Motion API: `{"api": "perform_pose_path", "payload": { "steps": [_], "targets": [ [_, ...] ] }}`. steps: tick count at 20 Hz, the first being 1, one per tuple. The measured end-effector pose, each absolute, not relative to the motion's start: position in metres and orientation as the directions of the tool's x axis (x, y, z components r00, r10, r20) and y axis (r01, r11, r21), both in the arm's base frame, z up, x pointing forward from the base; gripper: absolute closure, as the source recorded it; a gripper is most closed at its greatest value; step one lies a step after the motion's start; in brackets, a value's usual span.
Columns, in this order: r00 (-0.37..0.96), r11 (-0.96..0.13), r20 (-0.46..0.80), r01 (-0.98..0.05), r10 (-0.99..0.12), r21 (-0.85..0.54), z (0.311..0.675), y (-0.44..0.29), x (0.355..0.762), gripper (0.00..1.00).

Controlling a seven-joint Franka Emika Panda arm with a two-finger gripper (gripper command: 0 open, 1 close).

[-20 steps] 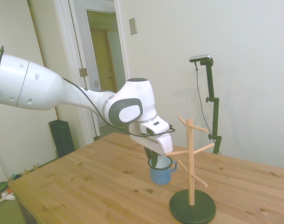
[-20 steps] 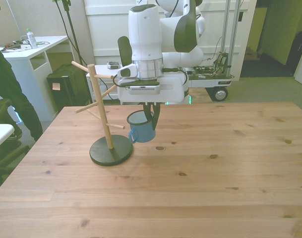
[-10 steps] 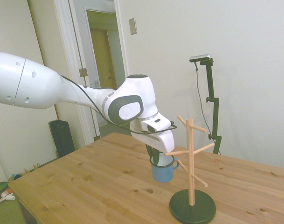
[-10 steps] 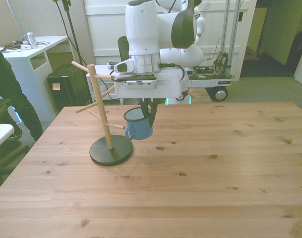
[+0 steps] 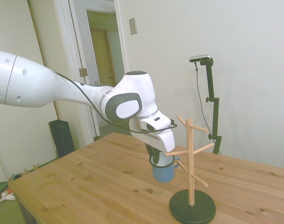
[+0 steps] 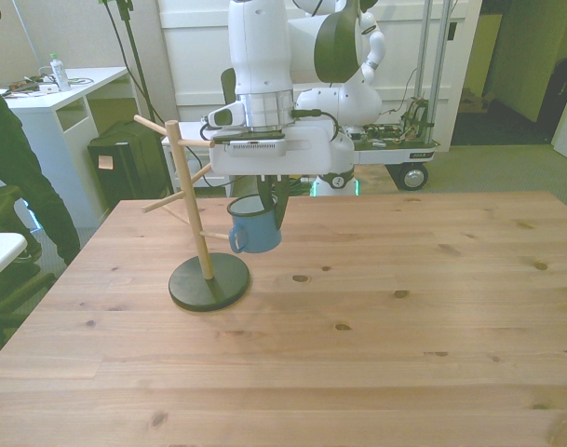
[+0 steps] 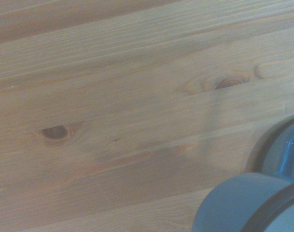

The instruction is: Hang the mug

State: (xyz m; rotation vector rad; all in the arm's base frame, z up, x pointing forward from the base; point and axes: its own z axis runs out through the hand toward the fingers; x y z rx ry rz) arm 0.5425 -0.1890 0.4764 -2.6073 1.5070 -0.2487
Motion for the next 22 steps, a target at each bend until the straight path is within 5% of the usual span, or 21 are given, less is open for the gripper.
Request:
{"api": "perform_pose_path", "payload": {
  "steps": [19,20,22],
  "targets": [
    [0.474,-0.475,0.061,-0.855,-0.879,-0.209,0.475,-0.209,0.535,1.0],
    [0.474,-0.475,0.057,-0.855,-0.879,-0.207,0.474,-0.209,0.535,0.0],
    [0.471,-0.468,0.04,-0.859,-0.881,-0.208,0.471,-0.208,0.535,0.0]
  ]
}}
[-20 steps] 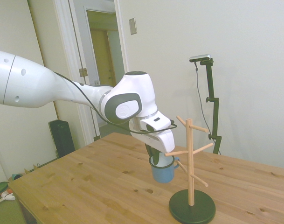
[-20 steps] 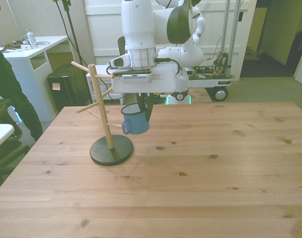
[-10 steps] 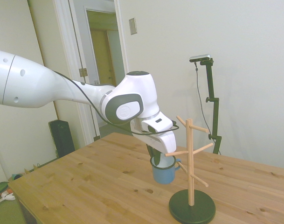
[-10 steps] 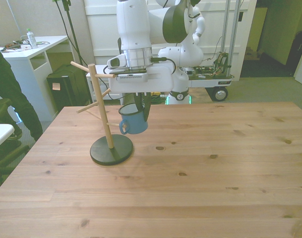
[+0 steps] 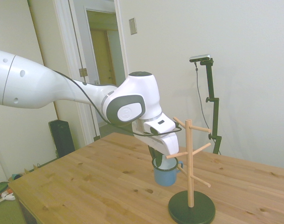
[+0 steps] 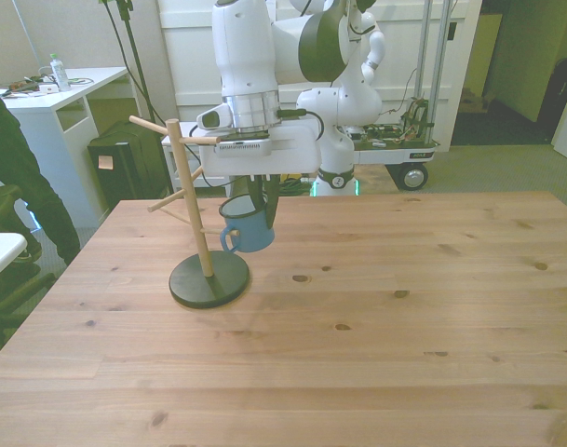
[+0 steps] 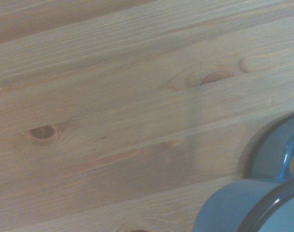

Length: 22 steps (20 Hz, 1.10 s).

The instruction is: Hang the mug

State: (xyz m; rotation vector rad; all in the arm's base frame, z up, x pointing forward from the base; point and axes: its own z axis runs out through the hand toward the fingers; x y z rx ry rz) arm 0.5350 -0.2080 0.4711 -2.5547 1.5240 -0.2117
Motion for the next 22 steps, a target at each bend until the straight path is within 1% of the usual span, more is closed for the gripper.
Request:
{"api": "perform_pose_path", "payload": {
  "steps": [18,22],
  "targets": [
    [0.467,-0.46,0.018,-0.863,-0.884,-0.211,0.4676,-0.2068,0.5352,0.0],
    [0.479,-0.473,0.024,-0.855,-0.877,-0.214,0.4707,-0.2026,0.536,0.0]
  ]
}}
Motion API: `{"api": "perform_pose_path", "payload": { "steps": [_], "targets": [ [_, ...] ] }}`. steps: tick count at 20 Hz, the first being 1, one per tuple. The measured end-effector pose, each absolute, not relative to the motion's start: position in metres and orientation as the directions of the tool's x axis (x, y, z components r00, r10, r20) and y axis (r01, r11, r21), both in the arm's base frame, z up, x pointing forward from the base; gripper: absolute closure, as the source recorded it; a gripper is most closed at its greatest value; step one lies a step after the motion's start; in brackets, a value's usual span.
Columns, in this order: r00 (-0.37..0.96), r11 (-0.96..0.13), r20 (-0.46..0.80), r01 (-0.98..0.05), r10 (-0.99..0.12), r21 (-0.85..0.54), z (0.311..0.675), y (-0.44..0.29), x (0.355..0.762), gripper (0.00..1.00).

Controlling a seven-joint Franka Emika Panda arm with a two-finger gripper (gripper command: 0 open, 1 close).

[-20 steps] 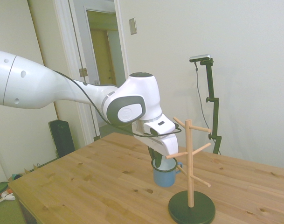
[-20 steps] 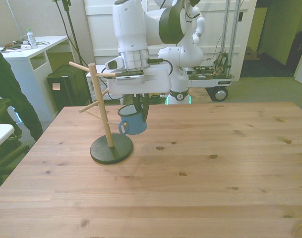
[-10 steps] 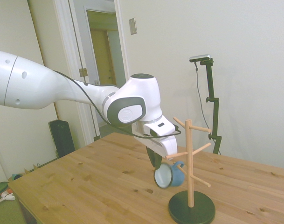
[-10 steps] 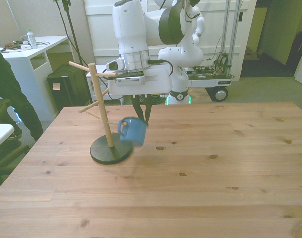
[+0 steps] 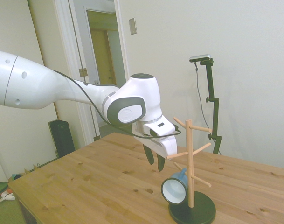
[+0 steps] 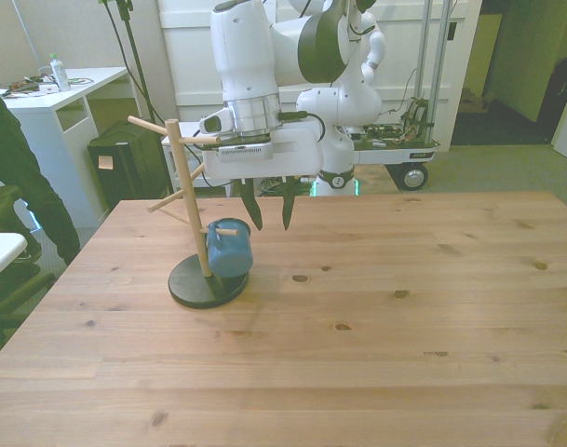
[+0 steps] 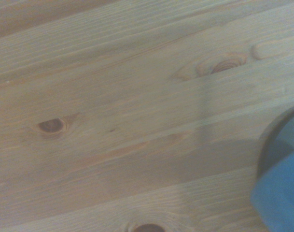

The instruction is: Hang the mug

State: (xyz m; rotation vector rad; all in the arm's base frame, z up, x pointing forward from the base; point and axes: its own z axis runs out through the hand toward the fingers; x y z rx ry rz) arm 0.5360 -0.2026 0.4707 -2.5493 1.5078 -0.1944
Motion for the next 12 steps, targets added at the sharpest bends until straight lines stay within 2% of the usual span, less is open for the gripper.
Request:
{"api": "perform_pose_path", "payload": {
  "steps": [6,12],
  "targets": [
    [0.516,-0.514,0.047,-0.832,-0.855,-0.211,0.479,-0.184,0.54,0.0],
    [0.584,-0.595,0.114,-0.79,-0.803,-0.144,0.487,-0.133,0.553,0.0]
  ]
}}
